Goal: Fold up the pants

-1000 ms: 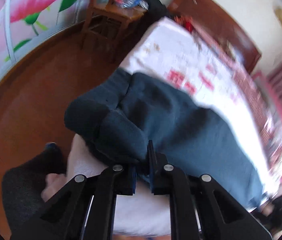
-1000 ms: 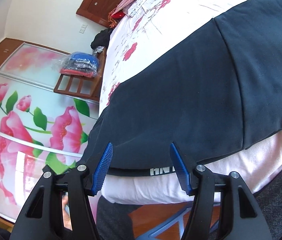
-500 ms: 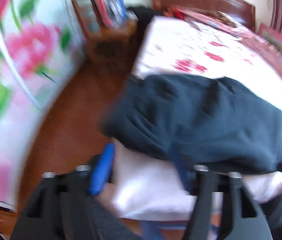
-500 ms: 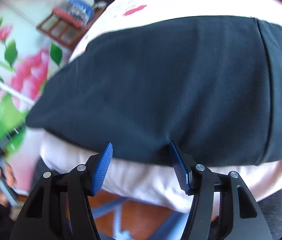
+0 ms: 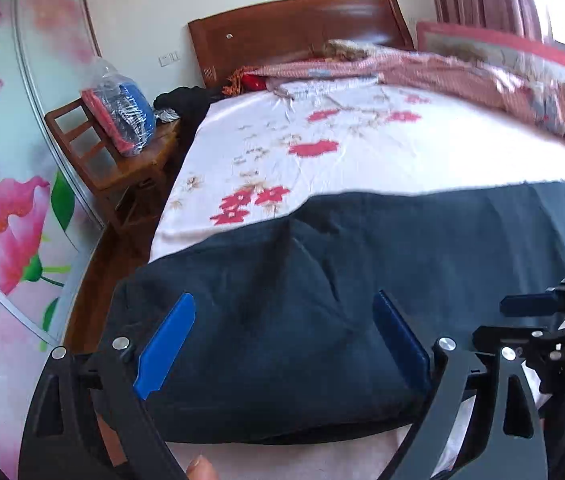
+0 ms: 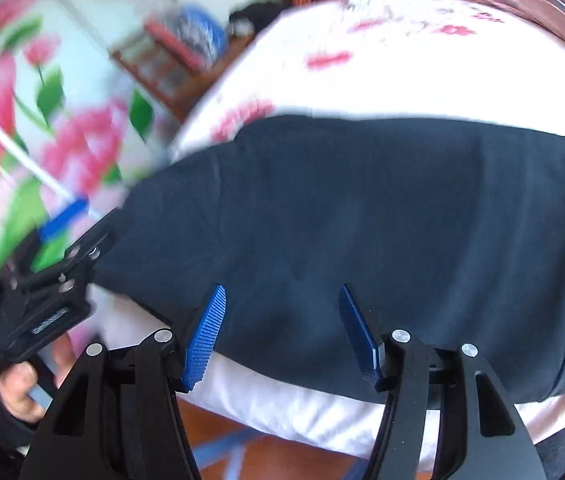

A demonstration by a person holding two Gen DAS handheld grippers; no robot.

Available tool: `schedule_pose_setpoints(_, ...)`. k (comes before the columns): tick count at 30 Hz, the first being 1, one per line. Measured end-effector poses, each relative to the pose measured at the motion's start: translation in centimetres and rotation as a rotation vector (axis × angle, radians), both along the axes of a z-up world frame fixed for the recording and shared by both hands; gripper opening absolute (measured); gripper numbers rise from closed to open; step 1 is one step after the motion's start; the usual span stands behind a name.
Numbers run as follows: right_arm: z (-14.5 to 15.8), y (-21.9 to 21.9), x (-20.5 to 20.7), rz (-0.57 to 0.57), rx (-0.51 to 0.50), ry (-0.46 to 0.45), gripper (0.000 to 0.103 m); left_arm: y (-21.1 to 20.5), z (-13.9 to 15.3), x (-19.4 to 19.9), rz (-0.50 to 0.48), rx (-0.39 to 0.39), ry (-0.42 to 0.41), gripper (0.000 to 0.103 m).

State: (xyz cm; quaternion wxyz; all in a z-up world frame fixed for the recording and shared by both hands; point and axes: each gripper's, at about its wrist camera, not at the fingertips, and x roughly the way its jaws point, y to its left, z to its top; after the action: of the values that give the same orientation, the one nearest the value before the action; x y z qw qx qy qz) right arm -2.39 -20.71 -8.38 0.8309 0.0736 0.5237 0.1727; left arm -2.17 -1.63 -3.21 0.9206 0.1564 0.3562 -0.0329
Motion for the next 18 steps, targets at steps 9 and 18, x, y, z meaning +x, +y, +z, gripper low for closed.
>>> schedule_pose_setpoints(9, 2.9, -9.9, -3.2, -0.190, 0.292, -0.012, 0.059, -0.2, -4.6, -1.2, -0.034, 0.095, 0.110, 0.091)
schedule_pose_setpoints(18, 2.4, -35.0, -14.9, -0.920, 0.495, -0.074, 0.071, -3.5, 3.8, -3.2, -0.112, 0.006, -0.019, 0.094)
